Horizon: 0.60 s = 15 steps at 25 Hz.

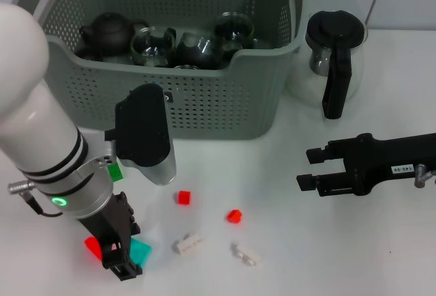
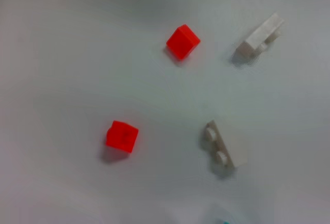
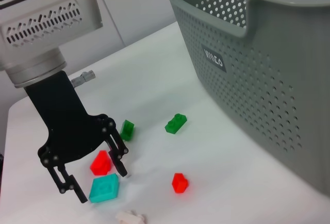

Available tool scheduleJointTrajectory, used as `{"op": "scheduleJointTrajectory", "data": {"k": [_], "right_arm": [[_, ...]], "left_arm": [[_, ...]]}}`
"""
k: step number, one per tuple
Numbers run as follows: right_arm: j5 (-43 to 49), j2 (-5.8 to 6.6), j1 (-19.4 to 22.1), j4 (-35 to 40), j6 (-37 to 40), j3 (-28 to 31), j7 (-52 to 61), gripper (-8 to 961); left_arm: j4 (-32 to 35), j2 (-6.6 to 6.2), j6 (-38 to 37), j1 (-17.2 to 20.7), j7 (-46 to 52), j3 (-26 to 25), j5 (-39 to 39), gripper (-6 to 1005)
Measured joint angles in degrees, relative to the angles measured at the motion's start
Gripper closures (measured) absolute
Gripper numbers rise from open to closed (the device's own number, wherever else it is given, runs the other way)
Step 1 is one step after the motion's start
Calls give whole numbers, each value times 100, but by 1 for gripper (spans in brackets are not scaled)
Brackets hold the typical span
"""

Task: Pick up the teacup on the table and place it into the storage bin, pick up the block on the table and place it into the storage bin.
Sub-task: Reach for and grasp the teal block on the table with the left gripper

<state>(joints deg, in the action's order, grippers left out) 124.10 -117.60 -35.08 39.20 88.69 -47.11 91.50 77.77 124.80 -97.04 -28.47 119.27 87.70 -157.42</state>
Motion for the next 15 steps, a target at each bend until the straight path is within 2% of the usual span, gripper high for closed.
{"op": "scheduleJointTrajectory", "data": {"k": [15], "right_arm": [[0,6,25,0,-11,-8,0,253]], "left_arm": [[-36,0,330,-14,160,147,-60,344]]}}
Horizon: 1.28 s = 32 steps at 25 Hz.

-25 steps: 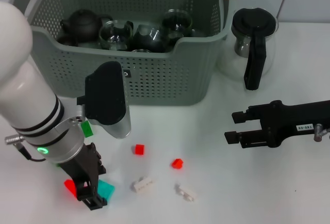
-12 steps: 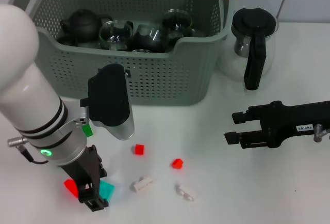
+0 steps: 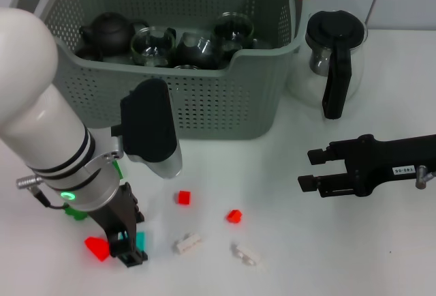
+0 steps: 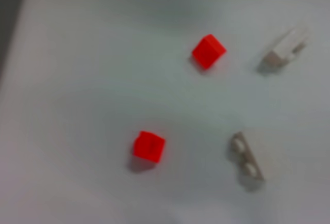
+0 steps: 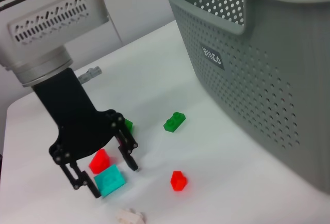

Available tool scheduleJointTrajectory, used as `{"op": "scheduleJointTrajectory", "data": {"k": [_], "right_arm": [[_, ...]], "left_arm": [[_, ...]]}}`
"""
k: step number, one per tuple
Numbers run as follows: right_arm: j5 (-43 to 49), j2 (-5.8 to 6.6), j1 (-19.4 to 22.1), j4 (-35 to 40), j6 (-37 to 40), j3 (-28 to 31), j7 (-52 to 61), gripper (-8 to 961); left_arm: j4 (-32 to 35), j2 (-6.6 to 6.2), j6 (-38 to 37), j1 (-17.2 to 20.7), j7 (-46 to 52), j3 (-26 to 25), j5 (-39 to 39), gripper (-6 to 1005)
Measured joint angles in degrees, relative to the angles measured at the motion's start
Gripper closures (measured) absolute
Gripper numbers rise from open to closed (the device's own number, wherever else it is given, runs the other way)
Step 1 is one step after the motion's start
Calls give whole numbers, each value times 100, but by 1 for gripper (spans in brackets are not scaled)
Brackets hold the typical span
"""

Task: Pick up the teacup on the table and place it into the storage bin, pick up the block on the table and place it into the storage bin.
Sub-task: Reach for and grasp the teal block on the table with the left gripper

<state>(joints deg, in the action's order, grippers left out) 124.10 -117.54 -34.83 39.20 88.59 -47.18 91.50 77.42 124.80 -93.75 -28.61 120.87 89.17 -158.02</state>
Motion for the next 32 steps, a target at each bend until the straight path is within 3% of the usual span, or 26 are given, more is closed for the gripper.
{"op": "scheduleJointTrajectory", "data": {"k": [32], "right_arm": [[0,11,-8,0,1,4,-29,254]], "left_arm": [[-82,-21,42,-130,357,-29,-231,365]]}}
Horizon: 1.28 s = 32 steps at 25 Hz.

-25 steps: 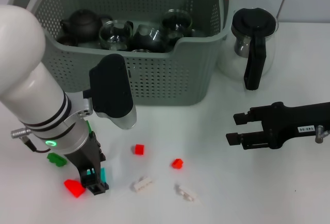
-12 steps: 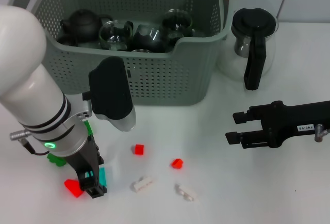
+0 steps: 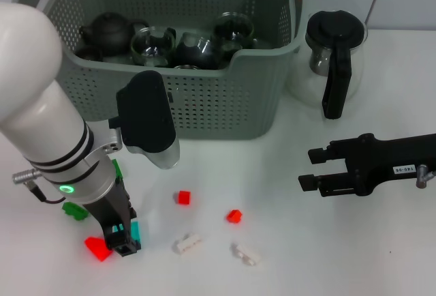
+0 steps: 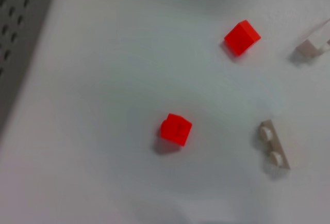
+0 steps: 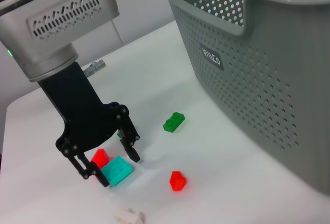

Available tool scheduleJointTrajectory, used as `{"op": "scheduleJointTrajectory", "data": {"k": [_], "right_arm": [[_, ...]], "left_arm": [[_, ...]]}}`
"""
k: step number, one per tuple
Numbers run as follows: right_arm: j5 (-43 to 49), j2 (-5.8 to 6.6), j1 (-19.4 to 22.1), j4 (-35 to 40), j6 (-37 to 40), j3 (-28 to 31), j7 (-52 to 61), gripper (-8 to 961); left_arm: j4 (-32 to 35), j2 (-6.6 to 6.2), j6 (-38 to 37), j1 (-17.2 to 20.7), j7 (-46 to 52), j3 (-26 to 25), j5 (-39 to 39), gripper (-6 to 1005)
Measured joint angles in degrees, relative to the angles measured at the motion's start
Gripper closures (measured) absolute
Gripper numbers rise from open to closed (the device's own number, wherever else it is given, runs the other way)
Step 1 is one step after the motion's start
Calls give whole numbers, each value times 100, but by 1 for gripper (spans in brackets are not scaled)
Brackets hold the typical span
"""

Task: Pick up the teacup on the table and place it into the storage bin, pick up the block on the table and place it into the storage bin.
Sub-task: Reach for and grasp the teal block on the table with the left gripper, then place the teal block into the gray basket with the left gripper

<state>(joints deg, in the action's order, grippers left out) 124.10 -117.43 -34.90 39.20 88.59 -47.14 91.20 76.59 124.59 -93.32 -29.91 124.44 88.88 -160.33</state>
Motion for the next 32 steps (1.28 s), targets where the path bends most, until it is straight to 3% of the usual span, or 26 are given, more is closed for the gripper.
{"op": "scheduleJointTrajectory", "data": {"k": [2,7,15,19,24,27,28,29,32], "right_arm": [[0,-4,5,0,0,-2,-3,254],[0,-7,10,0,15,-5,10,254],[0,-11,19,0,28,-6,0,253],[0,-11,20,0,45,-6,-2,252],[0,-17,8,0,39,-9,-24,252],[0,-17,-4,0,18,-12,-27,252],[0,-17,-5,0,21,-13,-28,252],[0,-17,-8,0,26,-13,-28,252],[0,-14,-16,1,50,-14,-29,252]], "left_arm": [[-48,-9,-21,-36,41,-26,-2,367],[-88,-14,-19,-67,77,-36,-7,576],[54,-14,-180,-64,125,-136,46,596],[448,-36,-794,-175,-85,-882,545,603],[514,-104,-1989,-719,-676,-2878,1568,604],[232,-308,-2425,-1053,-811,-3944,2333,604],[232,-308,-2425,-1053,-811,-3944,2333,604],[66,-482,-2411,-1098,-793,-4243,3081,604],[-51,-597,-2314,-1150,-778,-4442,3704,604]]}}
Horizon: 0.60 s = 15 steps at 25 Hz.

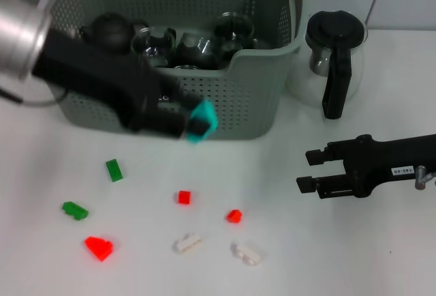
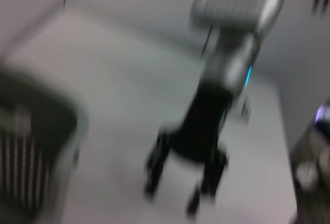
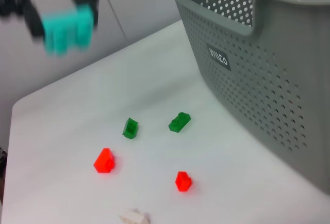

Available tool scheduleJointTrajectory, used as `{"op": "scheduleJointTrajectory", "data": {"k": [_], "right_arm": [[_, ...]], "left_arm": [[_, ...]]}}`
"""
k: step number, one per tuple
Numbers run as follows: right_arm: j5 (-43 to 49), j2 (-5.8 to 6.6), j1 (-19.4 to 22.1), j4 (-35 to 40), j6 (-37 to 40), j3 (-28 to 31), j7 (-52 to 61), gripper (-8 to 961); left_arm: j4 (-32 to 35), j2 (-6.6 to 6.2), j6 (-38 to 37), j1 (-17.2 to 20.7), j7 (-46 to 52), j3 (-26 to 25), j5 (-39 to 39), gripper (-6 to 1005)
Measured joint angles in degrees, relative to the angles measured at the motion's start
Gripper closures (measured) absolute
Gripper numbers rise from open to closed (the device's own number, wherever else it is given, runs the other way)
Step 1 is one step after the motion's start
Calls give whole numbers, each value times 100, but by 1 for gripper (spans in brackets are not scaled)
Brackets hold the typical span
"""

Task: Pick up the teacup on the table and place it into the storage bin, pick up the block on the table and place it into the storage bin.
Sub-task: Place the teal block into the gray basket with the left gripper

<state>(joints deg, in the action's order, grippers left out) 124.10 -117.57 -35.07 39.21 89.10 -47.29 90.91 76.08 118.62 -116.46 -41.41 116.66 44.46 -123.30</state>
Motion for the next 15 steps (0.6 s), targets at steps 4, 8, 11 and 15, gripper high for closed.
{"op": "scheduleJointTrajectory", "data": {"k": [4,8,11,15], "right_arm": [[0,13,-22,15,15,0,-1,252],[-1,4,-47,36,45,0,-3,252],[-4,-4,-48,52,53,0,-2,252],[-18,-9,-48,71,73,1,20,252]], "left_arm": [[-25,-8,634,-154,124,-182,465,603],[-128,21,2063,-324,327,267,262,603],[-460,19,3326,-444,437,755,-146,603],[-1363,-24,4633,-794,670,1171,-1027,603]]}}
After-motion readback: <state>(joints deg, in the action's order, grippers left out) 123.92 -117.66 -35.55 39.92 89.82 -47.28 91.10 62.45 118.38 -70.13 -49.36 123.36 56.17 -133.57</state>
